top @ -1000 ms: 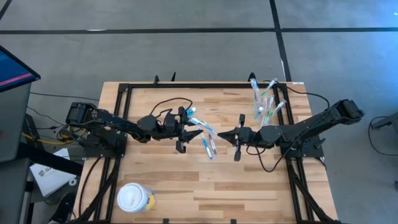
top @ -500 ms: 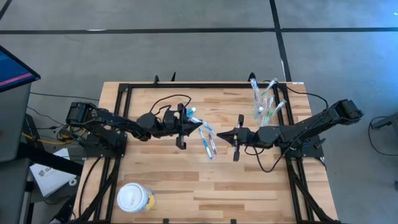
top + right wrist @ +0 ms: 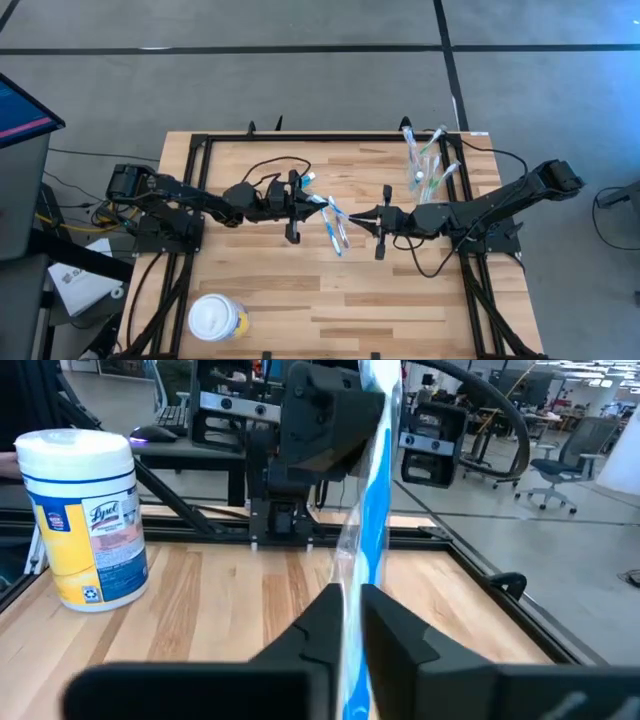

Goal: Pick & Place toothbrushing station
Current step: Put the blue toothbrush into the transparent organizer

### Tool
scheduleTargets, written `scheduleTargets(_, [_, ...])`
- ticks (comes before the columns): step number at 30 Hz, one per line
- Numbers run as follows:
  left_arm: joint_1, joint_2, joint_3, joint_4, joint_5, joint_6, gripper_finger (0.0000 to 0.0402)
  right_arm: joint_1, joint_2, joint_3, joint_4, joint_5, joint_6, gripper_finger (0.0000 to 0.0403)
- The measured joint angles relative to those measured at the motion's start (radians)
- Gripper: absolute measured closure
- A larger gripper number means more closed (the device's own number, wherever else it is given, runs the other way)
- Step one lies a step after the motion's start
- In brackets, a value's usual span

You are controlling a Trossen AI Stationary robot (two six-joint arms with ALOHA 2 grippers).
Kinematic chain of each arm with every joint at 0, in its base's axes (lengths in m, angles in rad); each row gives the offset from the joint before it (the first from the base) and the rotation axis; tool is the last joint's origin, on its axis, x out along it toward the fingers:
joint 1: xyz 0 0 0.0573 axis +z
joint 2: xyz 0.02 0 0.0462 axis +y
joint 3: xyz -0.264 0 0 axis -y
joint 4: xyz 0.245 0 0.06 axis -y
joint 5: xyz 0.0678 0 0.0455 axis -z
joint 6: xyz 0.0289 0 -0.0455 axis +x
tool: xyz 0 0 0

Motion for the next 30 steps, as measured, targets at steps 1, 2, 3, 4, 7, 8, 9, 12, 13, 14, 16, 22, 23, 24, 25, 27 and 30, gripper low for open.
scheduleTargets(1, [0.0,0.0,0.0,-0.006,0.0,-0.001,0.0399,0.0,0.0,0.0,0.0,0.0,0.0,0.0365])
scheduleTargets(2, [0.0,0.0,0.0,-0.016,0.0,-0.001,0.0398,0.0,0.0,0.0,0.0,0.0,0.0,0.0354])
scheduleTargets(3, [0.0,0.0,0.0,-0.022,0.004,-0.002,0.0398,0.0,0.0,0.0,0.0,-0.001,0.0,0.0342])
scheduleTargets(4, [0.0,0.0,0.0,-0.022,0.019,-0.002,0.0398,-0.003,0.0,0.0,0.0,-0.003,-0.001,0.0331])
scheduleTargets(7, [0.0,0.0,0.0,-0.025,0.048,-0.007,0.0399,-0.028,0.0,0.008,-0.003,-0.048,0.004,0.0298])
scheduleTargets(8, [0.0,0.0,0.0,-0.03,0.049,-0.008,0.0399,-0.04,0.0,0.018,-0.006,-0.074,0.009,0.0289])
scheduleTargets(9, [0.0,0.0,0.0,-0.035,0.053,-0.009,0.0399,-0.052,0.0,0.033,-0.02,-0.1,0.016,0.028])
scheduleTargets(12, [0.0,0.0,0.0,-0.063,0.053,-0.009,0.0399,-0.084,0.0,0.086,-0.095,-0.132,0.034,0.0259])
scheduleTargets(13, [0.0,0.0,0.0,-0.077,0.053,-0.01,0.0399,-0.091,0.0,0.103,-0.126,-0.132,0.035,0.0254])
scheduleTargets(14, [0.0,0.0,0.0,-0.089,0.053,-0.01,0.0399,-0.097,0.0,0.119,-0.15,-0.133,0.036,0.0251])
scheduleTargets(16, [0.0,0.0,0.0,-0.095,0.053,-0.01,0.0399,-0.106,0.0,0.137,-0.17,-0.162,0.05,0.0248])
scheduleTargets(22, [0.0,0.0,0.0,-0.097,0.053,-0.01,0.0399,-0.123,0.009,0.15,-0.178,-0.249,0.086,0.026])
scheduleTargets(23, [0.0,0.0,0.0,-0.098,0.053,-0.01,0.0399,-0.124,0.012,0.15,-0.178,-0.253,0.087,0.0263])
scheduleTargets(24, [0.0,0.0,0.0,-0.103,0.053,-0.011,0.0398,-0.127,0.021,0.15,-0.17,-0.26,0.088,0.0266])
scheduleTargets(25, [0.0,0.0,0.0,-0.106,0.053,-0.017,0.0398,-0.13,0.031,0.151,-0.168,-0.262,0.088,0.0269])
scheduleTargets(27, [0.0,0.0,0.0,-0.107,0.053,-0.025,0.0398,-0.134,0.049,0.15,-0.178,-0.264,0.088,0.0274])
scheduleTargets(30, [0.0,0.0,0.0,-0.113,0.053,-0.026,0.0398,-0.146,0.08,0.166,-0.176,-0.279,0.092,0.0278])
